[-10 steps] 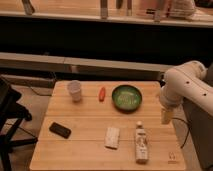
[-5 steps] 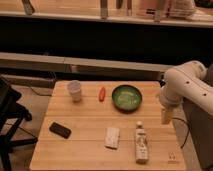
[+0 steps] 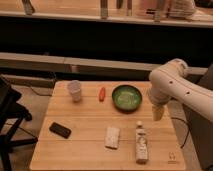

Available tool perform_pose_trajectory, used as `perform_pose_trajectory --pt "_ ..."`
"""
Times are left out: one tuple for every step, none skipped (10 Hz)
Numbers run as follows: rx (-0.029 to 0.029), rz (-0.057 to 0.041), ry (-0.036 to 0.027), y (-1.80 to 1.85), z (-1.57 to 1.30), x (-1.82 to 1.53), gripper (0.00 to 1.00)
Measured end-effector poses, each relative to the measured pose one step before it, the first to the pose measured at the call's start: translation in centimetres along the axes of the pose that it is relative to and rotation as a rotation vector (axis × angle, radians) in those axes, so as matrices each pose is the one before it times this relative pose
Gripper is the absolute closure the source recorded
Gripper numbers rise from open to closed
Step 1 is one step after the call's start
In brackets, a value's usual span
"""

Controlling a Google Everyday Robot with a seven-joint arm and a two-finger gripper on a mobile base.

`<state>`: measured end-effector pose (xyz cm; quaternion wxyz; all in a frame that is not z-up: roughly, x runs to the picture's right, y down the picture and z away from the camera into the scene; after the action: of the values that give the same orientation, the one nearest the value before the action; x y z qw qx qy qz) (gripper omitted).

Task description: Drag the ceramic bowl in a circle

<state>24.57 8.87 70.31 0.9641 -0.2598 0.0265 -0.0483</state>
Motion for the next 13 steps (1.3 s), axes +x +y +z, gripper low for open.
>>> perform_pose_trajectory --pt "0.00332 -0.00747 0.00389 -0.098 0.057 -0.033 0.20" --pt "0.00249 -0.01672 0.00521 0.023 0.165 -0.114 0.20" --pt "0.00323 -0.02166 0.00538 0.024 0.109 -0.395 0.20" --pt "0.00264 -0.02874 -0.00234 -0.250 0.155 -0.601 0.20" --pt "0.00423 -0.02445 -0.00193 -0.413 0.211 -0.468 0.20" --pt "0.00319 -0.02021 -0.00159 -0.309 0.201 -0.314 0.20" --pt "0.00446 -0.01537 -0.00118 -0.298 0.158 -0.225 0.20" --pt "0.00264 -0.00984 -0.00454 -0.122 0.213 0.037 0.20" --pt "0.00204 -0.00755 -0.01063 -0.044 0.500 0.287 0.20" --pt "0.00184 -0.00339 -0.00571 -0.072 0.183 0.154 0.20" --pt "0.00133 -0.01133 -0.01247 -0.198 0.361 0.182 0.20" --pt "-0.00034 -0.00769 -0.00381 -0.075 0.180 0.041 0.20" --pt "-0.00031 -0.01512 -0.00584 -0.184 0.297 -0.175 0.20"
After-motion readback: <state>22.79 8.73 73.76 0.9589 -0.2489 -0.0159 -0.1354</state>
